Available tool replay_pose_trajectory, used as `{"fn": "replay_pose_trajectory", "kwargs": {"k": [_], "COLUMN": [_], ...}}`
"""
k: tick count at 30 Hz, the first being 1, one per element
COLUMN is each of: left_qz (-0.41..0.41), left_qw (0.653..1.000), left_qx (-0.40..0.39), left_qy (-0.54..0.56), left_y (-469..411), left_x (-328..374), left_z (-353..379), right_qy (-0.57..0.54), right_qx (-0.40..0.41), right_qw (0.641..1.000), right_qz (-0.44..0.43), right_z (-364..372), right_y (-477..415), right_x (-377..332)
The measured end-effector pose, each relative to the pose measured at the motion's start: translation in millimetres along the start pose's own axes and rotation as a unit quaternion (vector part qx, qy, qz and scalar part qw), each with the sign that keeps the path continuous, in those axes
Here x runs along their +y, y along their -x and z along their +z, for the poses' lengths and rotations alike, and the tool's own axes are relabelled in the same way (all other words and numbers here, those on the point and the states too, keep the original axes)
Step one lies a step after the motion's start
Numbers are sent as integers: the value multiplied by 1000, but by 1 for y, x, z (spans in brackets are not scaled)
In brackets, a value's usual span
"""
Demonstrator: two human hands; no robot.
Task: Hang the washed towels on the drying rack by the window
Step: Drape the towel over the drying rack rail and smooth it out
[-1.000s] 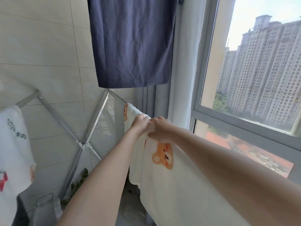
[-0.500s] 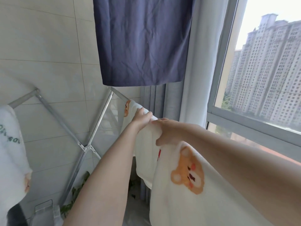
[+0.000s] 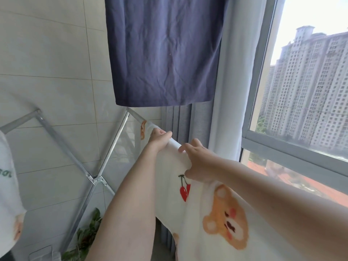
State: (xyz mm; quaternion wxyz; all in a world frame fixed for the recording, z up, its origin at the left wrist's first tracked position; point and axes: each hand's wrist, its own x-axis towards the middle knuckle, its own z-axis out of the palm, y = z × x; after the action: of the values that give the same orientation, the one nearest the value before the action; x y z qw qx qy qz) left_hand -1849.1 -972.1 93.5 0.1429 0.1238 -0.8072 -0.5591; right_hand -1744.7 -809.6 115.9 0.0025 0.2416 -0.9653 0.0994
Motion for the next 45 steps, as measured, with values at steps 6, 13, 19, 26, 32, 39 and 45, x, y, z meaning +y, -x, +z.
{"fn": "replay_pose_trajectory", "kwargs": {"k": [6,13,19,26,32,39,45], "left_qz": [20,81,139,87,50,57,68], "left_qw": [996,989,985,979,982,990,992], "left_qx": [79,123,37,19,-16,-24,36], "left_qy": [-22,-24,-95,-184,-181,-128,-96], "left_y": [11,79,170,243,266,281,324], "left_x": [-2,19,33,53,59,54,66], "left_z": [18,22,37,60,62,67,76], "right_qy": [-13,-33,-21,-54,-168,-123,-136], "right_qx": [-61,-76,-121,-194,-233,-272,-222], "right_qw": [998,996,990,976,949,942,954], "right_qz": [-3,38,67,81,127,155,151], "right_z": [-2,-25,-47,-61,-71,-77,-83], "right_y": [15,60,130,207,256,297,330], "right_x": [7,10,19,33,47,51,54]}}
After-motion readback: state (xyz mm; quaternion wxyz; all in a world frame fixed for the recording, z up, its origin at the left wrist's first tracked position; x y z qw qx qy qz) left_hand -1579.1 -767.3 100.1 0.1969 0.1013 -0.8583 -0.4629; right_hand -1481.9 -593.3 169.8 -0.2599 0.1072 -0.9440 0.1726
